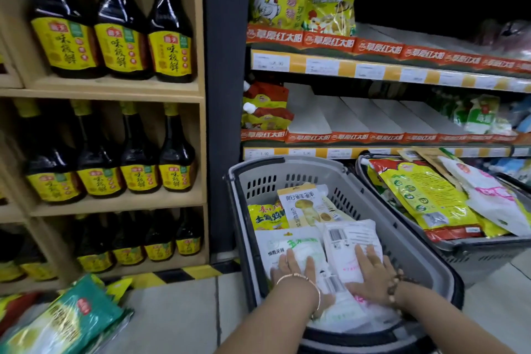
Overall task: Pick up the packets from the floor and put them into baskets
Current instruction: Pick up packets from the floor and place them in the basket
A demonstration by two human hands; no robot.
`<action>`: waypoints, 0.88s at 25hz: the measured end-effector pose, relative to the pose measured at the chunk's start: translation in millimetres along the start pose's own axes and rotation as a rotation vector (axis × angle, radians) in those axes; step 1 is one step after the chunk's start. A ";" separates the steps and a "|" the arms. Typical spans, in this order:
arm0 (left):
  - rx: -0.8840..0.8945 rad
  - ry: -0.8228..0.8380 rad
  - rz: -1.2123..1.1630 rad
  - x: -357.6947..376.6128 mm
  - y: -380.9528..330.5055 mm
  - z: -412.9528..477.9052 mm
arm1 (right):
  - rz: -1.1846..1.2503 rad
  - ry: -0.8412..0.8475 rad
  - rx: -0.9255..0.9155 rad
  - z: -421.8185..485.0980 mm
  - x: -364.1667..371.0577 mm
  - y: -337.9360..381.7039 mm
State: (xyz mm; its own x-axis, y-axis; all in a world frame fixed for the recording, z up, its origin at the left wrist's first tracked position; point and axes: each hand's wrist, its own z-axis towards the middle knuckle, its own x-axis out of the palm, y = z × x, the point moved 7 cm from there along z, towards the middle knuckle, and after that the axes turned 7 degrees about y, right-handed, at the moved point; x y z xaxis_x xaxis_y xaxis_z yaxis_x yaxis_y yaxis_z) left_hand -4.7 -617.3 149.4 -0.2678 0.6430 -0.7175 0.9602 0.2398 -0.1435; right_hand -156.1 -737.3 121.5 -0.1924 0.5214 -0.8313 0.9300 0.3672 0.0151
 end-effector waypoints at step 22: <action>-0.497 -0.845 -0.388 142.3 386.9 -272.8 | 0.154 -0.241 -1.056 -154.1 37.7 490.8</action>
State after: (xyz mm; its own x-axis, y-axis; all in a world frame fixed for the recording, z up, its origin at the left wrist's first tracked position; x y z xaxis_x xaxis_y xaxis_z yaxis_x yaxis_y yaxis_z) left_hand 306.9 -234.6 177.8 -0.2234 -0.2115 -0.9515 0.6286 0.7148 -0.3065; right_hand 244.8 -418.7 183.2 0.0763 0.4966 -0.8646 0.1795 0.8461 0.5018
